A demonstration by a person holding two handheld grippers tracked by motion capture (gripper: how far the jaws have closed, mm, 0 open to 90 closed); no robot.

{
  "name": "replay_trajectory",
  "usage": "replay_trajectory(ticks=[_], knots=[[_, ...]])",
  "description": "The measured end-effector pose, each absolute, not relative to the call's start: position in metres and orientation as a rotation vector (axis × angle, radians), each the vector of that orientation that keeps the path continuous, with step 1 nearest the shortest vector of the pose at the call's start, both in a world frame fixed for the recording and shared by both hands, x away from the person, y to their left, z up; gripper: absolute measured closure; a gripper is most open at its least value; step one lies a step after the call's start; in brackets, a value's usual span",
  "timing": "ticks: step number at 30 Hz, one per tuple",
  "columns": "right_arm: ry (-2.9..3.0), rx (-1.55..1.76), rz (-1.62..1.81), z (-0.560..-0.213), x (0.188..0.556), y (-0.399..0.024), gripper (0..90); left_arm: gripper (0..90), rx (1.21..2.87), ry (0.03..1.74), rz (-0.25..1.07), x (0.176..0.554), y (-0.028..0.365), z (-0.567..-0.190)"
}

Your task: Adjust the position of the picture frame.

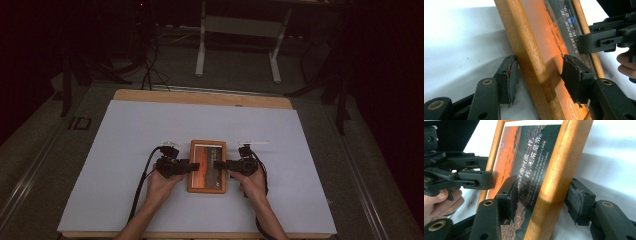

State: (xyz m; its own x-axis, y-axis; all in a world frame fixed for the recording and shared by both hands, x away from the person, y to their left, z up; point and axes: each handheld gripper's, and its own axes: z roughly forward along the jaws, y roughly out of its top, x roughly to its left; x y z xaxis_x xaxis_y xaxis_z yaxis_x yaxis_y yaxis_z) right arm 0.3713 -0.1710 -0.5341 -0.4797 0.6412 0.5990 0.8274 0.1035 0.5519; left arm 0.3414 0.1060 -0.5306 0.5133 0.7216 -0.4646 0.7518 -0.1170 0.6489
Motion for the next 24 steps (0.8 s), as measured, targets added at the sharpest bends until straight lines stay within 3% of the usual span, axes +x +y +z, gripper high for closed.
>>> replay_trajectory(ticks=[6,24], knots=[[-2.225,-1.487,-1.331,-0.528,0.369,-0.176,45.4,39.9,1.866,1.236,0.006,0.341,0.108,-0.529],[-2.51,-1.484,-1.425,-0.503,0.356,-0.177,43.9,37.9,1.835,1.256,0.179,0.33,0.122,-0.511]])
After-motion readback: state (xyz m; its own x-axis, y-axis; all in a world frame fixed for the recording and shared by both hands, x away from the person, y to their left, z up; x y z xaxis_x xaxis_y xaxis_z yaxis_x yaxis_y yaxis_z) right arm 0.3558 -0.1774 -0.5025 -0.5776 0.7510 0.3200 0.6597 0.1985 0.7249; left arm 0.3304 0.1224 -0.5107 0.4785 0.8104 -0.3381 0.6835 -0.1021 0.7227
